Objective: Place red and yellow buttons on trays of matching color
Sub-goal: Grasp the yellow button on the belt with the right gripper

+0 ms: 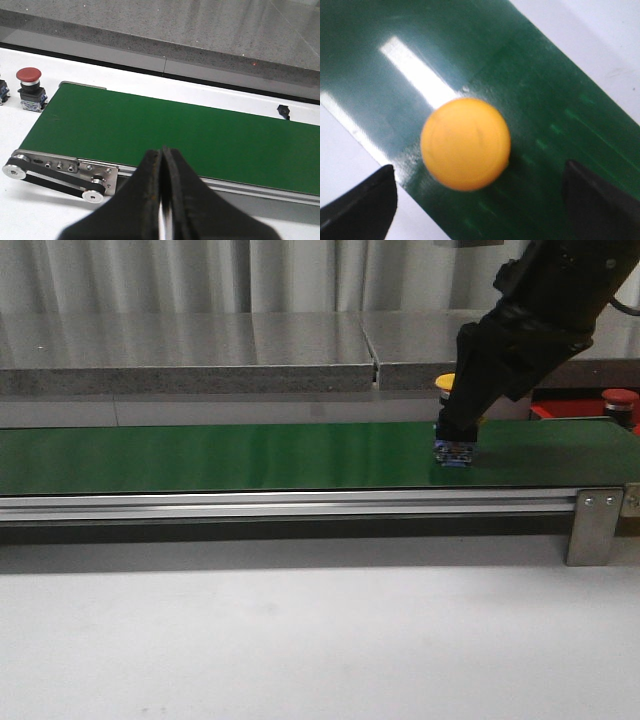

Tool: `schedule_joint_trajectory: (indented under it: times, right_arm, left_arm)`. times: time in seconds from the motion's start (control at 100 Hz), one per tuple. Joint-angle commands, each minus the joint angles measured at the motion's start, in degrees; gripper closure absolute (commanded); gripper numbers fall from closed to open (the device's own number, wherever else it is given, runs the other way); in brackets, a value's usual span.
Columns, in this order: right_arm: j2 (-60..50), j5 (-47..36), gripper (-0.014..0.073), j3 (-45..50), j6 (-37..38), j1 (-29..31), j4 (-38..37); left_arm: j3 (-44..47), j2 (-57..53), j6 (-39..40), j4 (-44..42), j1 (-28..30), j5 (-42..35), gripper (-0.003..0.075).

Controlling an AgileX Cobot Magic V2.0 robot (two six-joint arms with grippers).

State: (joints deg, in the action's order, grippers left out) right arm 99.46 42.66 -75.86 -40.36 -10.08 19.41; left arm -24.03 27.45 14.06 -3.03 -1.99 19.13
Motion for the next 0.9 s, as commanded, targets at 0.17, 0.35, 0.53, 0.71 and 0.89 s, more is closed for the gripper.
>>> schedule_joint_trajectory:
  times: [0.17, 0.35, 0.53, 0.71, 0.89]
  right_arm:
    - [-1.11, -4.77, 0.0071, -1.59, -0.68, -0.07, 1.29]
    - [-1.16, -6.19, 0.0449, -1.59, -0.68, -0.07, 1.29]
    - [-2.37, -4.83, 0.0612, -1.59, -0.08, 0.63, 1.29]
    - [-7.13, -3.84, 0.0609, -1.54, 5.63, 4.61, 0.84]
    - [-13.3, 0.46, 0.0609, -1.54, 12.09, 12.78, -0.03]
  left_arm:
    - [-1.7, 0.19, 0.01, 0.3, -0.5, -4.87, 0.0739]
    - [-1.7, 0.19, 0.01, 0.3, -0.5, -4.87, 0.0739]
    - [-1.7, 0.19, 0.01, 0.3, -0.5, -4.87, 0.0739]
    - [-1.7, 0.19, 0.01, 0.3, -0.5, -4.87, 0.0739]
    - [-1.7, 0.19, 0.01, 0.3, -0.5, -4.87, 0.0739]
